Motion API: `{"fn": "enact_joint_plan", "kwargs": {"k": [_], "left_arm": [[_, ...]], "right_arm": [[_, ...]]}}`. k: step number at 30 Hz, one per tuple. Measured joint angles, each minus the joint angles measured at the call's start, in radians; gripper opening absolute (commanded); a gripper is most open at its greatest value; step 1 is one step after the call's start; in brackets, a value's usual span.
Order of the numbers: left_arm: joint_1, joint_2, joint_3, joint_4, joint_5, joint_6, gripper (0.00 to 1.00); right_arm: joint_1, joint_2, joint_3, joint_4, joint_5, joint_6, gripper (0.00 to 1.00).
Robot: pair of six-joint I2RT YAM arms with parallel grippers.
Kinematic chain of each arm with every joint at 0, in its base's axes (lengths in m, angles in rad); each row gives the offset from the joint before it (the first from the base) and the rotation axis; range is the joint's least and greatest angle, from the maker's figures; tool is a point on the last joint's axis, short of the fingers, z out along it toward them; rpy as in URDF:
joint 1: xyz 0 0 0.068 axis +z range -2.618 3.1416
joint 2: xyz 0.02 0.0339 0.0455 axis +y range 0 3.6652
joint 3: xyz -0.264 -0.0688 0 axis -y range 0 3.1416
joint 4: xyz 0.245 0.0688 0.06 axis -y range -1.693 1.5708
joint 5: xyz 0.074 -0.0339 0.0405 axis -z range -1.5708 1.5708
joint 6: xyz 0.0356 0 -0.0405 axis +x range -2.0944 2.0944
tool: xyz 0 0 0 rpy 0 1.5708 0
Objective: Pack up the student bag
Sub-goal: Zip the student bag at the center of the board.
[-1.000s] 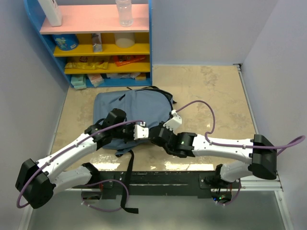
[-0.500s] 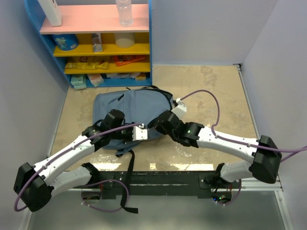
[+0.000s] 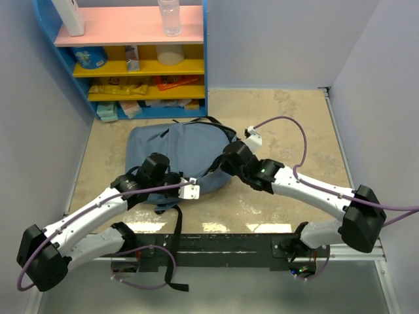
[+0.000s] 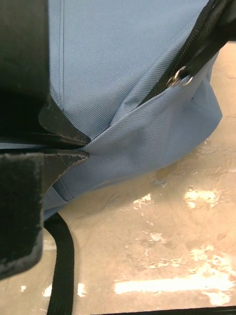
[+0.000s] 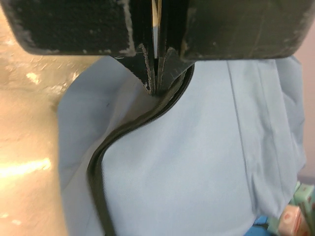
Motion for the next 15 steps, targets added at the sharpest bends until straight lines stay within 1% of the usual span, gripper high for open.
{"fn": "enact_joint_plan", "kwargs": {"k": [5,8,15], "left_arm": [[-0.001,-0.046,-0.006,-0.074,-0.026,0.063,0.04],[-0.001,-0.087,-0.006,-0.138,-0.047,0.117,0.01],[-0.002,-0.196,-0.023,-0.242,-0.124,0.263,0.00]], "right_arm": [[-0.080,0.001,0.002,-0.004,-0.008,-0.040,0.00],[-0.121,0.001,0.003,-0.003,-0.008,-0.061,0.00],[-0.129,0.001,0.004,0.000,-0.070,-0.077,0.00]]}}
